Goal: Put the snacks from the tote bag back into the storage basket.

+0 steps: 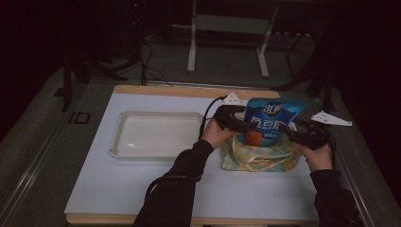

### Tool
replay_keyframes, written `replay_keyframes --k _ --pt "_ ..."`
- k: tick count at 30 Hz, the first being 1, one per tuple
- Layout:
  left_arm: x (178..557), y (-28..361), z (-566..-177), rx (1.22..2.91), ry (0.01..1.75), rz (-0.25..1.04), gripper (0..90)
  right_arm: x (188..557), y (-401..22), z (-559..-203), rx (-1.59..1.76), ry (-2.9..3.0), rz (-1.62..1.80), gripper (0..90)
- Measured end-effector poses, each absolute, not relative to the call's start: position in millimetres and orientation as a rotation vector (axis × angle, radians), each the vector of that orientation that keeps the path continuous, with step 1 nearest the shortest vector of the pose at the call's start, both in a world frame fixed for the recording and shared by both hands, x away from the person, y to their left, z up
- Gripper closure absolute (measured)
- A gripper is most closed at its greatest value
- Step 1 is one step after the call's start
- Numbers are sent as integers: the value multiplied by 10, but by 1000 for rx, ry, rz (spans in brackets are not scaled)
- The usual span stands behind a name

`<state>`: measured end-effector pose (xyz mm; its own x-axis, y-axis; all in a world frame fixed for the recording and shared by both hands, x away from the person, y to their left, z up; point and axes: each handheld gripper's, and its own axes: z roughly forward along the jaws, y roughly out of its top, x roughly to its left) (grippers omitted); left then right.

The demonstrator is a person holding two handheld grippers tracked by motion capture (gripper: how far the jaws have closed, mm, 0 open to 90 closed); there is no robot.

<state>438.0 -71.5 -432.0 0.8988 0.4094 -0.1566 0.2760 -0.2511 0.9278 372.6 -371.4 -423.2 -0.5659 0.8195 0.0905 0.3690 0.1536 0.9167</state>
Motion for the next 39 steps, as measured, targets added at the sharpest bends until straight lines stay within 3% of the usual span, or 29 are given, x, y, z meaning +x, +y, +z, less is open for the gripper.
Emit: replay_keyframes --k 2,7,12,19,26,39 --pt "4395 -748 -4324 1853 505 132 229 3742 -3700 -4247 1128 2015 1397 312" --pt "4432 -842 -4343 1878 497 123 257 3790 -3649 -4278 1109 2052 1404 349" --pt "4425 -884 -4400 1891 484 113 460 3811 -3616 -4300 1090 2068 1400 513" --pt "4448 -844 -4422 1894 486 113 666 3840 -3603 -4328 1092 2081 1374 694" --pt "4445 -850 -4398 1922 482 119 764 3838 -3589 -4332 1084 2067 1377 813" --pt "4423 -854 -4260 1919 492 129 832 3821 -3557 -4222 1069 2074 1345 869"
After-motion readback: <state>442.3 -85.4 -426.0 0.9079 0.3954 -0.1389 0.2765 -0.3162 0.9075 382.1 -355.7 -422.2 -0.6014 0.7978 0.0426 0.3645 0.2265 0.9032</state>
